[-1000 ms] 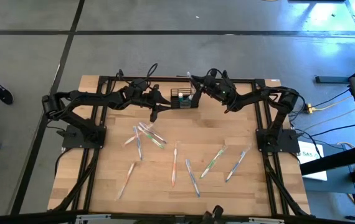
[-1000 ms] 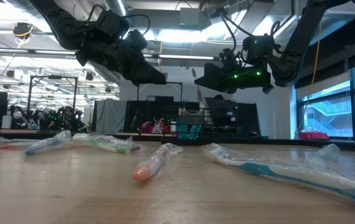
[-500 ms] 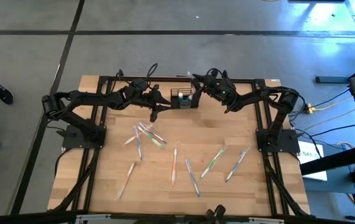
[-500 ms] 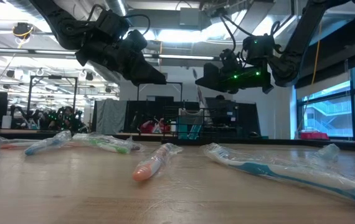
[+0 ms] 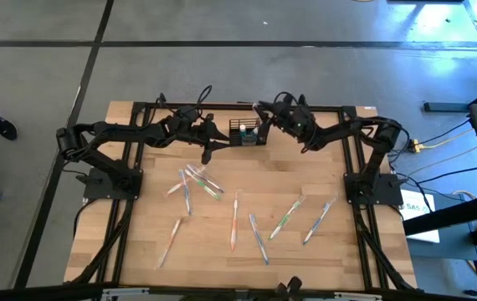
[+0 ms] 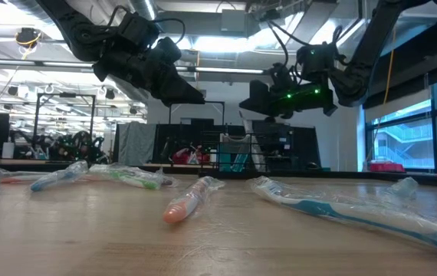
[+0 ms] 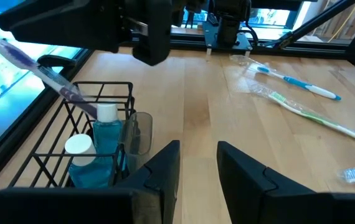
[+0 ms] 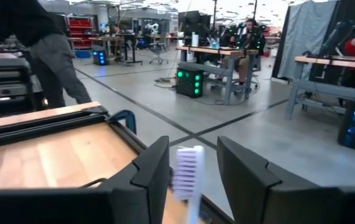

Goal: Pick & Place toothbrushing station
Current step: Put the top blue toothbrush in the left section of the wire organizer

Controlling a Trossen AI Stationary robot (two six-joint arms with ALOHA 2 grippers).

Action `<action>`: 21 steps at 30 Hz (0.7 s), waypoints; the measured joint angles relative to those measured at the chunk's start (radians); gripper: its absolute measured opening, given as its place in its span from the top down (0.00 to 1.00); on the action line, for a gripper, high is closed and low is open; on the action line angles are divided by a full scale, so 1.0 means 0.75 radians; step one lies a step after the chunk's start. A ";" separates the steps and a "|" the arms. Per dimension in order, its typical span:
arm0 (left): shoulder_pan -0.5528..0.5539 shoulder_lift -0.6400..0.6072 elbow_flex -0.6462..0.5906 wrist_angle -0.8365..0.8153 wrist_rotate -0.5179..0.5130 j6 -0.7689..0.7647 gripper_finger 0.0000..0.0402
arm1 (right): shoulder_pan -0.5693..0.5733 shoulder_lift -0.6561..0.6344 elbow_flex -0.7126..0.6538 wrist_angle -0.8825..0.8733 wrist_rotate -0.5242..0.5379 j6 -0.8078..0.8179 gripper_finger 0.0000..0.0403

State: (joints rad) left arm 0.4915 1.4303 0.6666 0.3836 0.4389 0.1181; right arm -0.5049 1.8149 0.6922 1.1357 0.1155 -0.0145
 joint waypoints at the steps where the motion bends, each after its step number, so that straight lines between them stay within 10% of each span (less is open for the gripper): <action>1: 0.000 0.000 0.000 0.001 0.000 0.000 0.75 | 0.002 0.000 0.000 0.000 0.000 -0.007 0.65; 21: -0.002 0.000 0.000 -0.070 0.000 0.045 0.75 | 0.007 -0.355 0.000 -0.420 0.000 -0.078 0.59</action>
State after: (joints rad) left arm 0.4898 1.4303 0.6662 0.3314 0.4389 0.1516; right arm -0.4992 1.5488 0.6922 0.8204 0.1154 -0.0729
